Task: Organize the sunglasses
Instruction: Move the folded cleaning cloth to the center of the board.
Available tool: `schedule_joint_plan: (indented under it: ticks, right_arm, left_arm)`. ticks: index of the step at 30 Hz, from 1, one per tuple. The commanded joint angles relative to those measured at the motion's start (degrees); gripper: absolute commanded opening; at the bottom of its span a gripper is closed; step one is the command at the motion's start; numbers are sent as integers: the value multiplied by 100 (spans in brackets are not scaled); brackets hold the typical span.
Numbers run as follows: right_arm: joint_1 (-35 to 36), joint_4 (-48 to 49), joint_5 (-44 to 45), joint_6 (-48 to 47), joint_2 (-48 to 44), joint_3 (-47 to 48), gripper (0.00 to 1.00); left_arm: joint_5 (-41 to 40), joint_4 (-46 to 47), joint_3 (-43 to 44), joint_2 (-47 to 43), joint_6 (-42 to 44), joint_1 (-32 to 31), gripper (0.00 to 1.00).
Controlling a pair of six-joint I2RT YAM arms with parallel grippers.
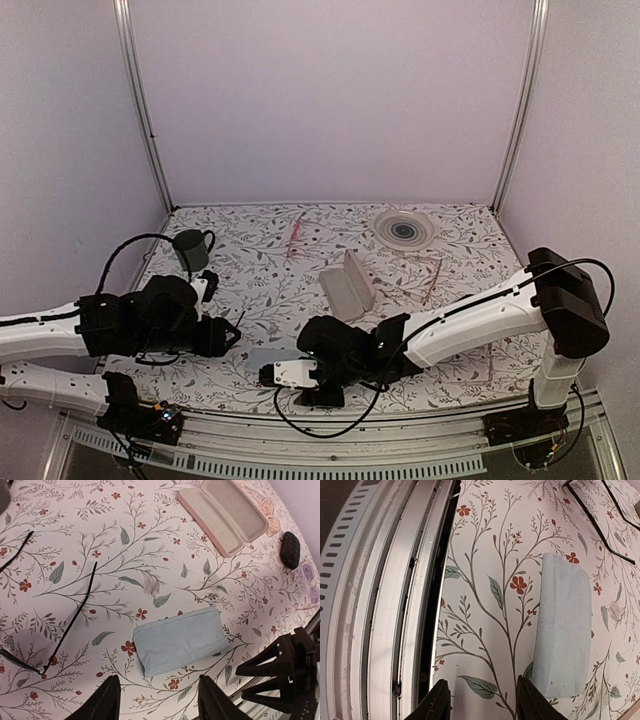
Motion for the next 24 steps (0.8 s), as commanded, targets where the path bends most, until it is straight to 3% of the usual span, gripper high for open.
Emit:
schedule_joint_plan:
  ticks: [1, 8, 24]
  right_arm:
    - [-16, 427, 256, -714, -170, -91, 47]
    - [-22, 628, 913, -1135, 64, -194, 42]
    - [-339, 664, 1096, -1108, 622, -136, 32]
  left_arm:
    - [-65, 45, -27, 0, 48, -76, 55]
    - [-100, 152, -207, -166, -7, -75, 54]
    - [-123, 163, -256, -197, -49, -75, 53]
